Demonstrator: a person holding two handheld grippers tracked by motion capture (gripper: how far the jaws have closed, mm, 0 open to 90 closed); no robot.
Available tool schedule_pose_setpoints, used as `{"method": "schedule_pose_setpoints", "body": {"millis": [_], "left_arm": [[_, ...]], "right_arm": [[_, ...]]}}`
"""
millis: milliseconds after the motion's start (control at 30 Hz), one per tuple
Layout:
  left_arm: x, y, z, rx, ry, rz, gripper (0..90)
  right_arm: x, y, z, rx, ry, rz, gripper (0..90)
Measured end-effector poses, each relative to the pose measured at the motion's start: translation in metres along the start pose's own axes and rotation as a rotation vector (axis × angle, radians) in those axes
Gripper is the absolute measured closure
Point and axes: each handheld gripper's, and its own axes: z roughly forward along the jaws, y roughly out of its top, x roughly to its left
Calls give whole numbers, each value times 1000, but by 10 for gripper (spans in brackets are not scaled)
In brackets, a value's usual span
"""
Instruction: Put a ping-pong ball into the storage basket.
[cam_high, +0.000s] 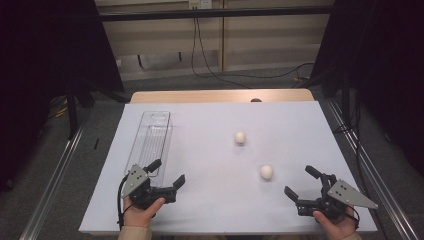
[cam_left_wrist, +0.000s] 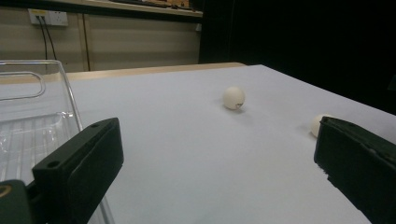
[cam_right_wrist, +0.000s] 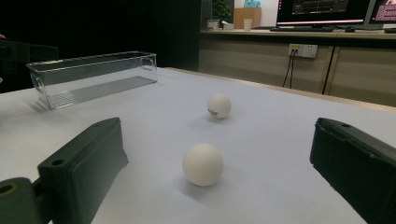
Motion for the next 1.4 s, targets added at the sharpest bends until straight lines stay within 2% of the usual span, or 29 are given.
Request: {"method": "schedule_pose_setpoints", "body": {"millis": [367,867,1400], "left_arm": [[-8,0,11,19,-20,7,15],[-17,1,24,41,-52,38,15],[-24,1,34,57,-69,42,16]], "right_arm": [[0,0,0,0,0,-2,27],[0,0,0,-2,1,-3,29],[0,0,0,-1,0,-5,29]]}}
